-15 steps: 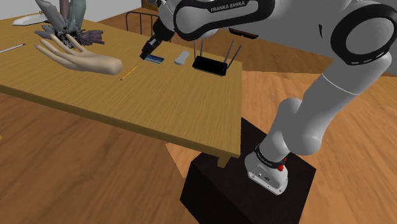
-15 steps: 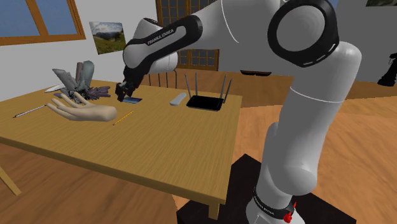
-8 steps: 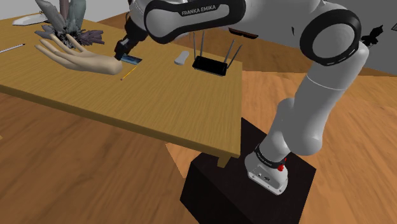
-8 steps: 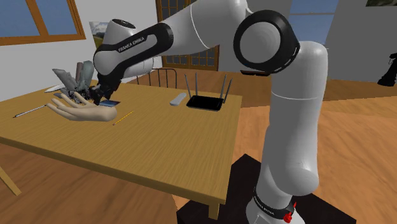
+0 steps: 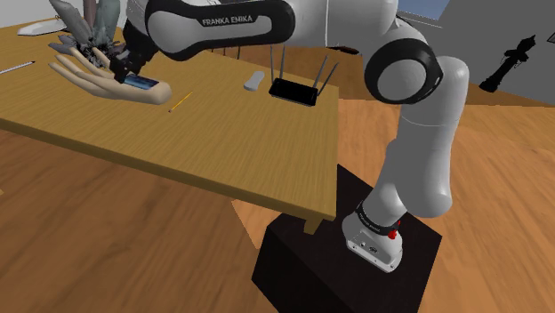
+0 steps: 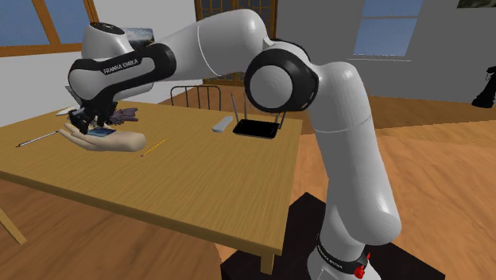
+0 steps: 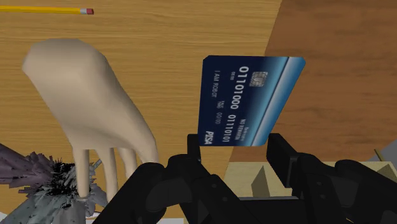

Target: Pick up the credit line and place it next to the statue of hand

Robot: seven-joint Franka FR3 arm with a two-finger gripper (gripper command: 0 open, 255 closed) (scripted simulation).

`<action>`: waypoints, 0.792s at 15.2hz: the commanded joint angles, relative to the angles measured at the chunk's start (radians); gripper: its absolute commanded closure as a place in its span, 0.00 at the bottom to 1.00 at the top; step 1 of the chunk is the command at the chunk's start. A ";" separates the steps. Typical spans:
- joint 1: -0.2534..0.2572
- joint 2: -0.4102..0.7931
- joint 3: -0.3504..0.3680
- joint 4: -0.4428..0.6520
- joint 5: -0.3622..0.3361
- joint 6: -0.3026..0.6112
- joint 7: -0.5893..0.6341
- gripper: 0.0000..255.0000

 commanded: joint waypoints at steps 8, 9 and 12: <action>0.017 0.122 0.003 0.109 -0.008 0.013 0.034 1.00; 0.018 0.124 0.003 0.098 -0.007 0.026 0.033 1.00; 0.018 0.131 0.004 0.069 -0.006 0.062 0.032 1.00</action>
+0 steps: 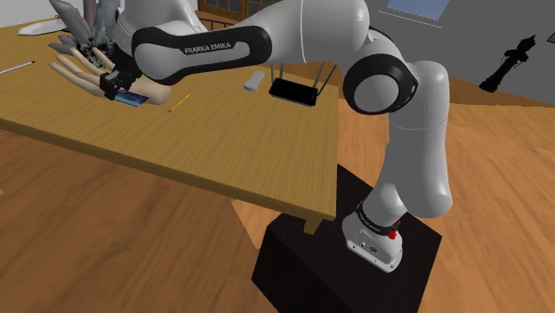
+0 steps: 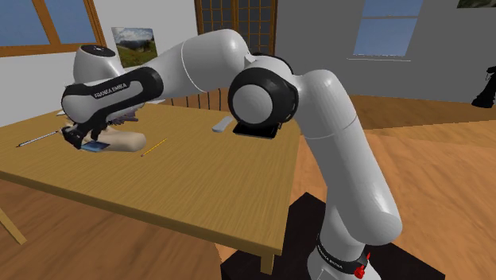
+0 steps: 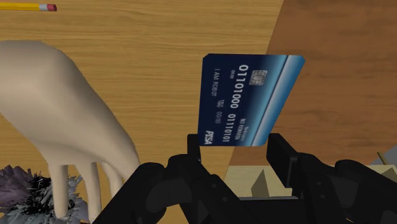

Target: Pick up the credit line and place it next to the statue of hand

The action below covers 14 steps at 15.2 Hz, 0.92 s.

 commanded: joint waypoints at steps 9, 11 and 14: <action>0.000 0.038 0.005 -0.073 0.006 0.112 -0.004 1.00; -0.001 0.047 0.007 -0.086 0.008 0.133 -0.006 1.00; -0.002 0.062 0.009 -0.102 0.011 0.165 -0.008 1.00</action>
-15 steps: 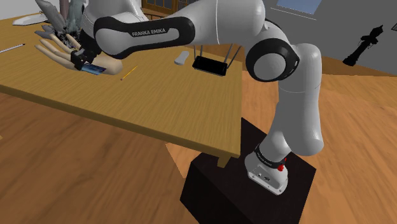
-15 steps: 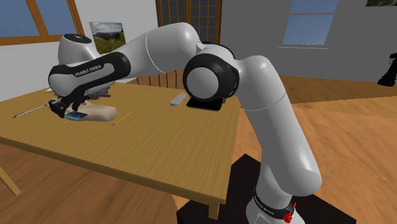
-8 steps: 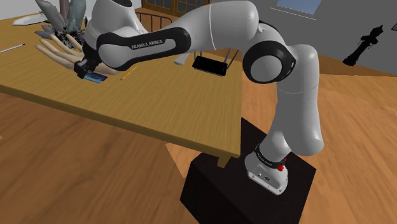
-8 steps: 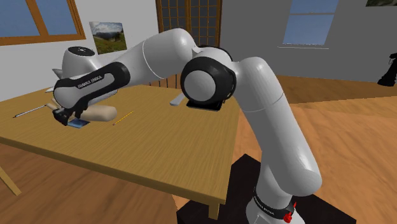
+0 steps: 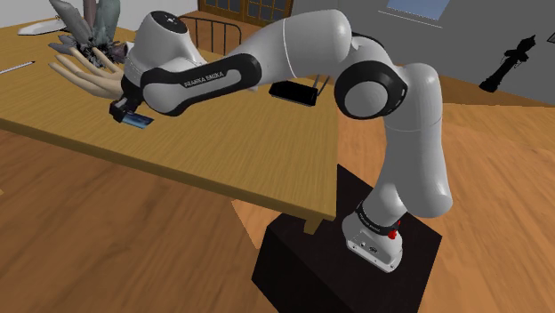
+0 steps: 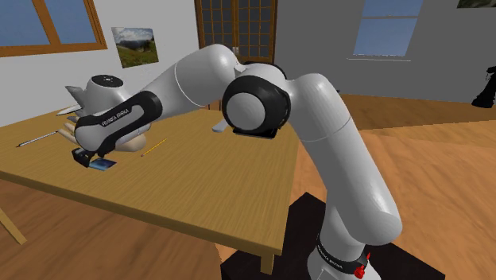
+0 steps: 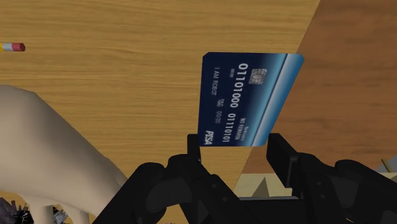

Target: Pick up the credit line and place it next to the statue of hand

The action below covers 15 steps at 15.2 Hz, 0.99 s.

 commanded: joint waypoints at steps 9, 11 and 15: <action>-0.006 0.062 0.009 -0.039 0.009 0.101 -0.008 1.00; -0.007 0.076 0.012 -0.043 0.011 0.120 -0.010 1.00; -0.008 0.088 0.013 -0.046 0.013 0.134 -0.011 1.00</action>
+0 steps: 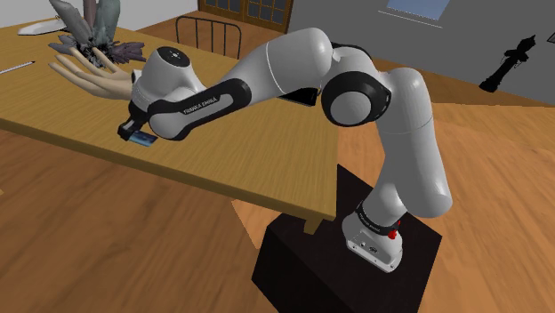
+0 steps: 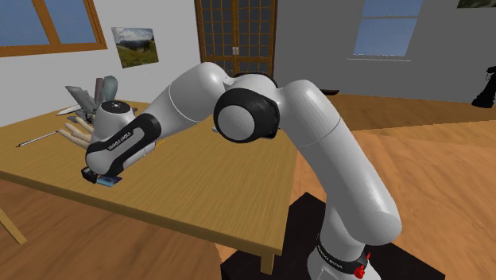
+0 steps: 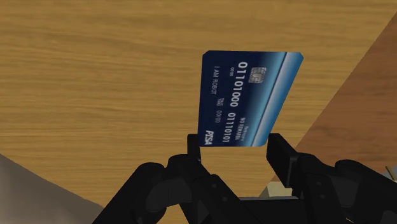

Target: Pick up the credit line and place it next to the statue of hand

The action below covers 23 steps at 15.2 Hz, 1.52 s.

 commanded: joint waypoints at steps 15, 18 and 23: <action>0.013 -0.142 -0.011 -0.128 -0.009 -0.014 0.003 0.00; 0.013 -0.142 -0.011 -0.128 -0.009 -0.014 0.003 0.00; 0.013 -0.142 -0.011 -0.128 -0.009 -0.014 0.003 0.00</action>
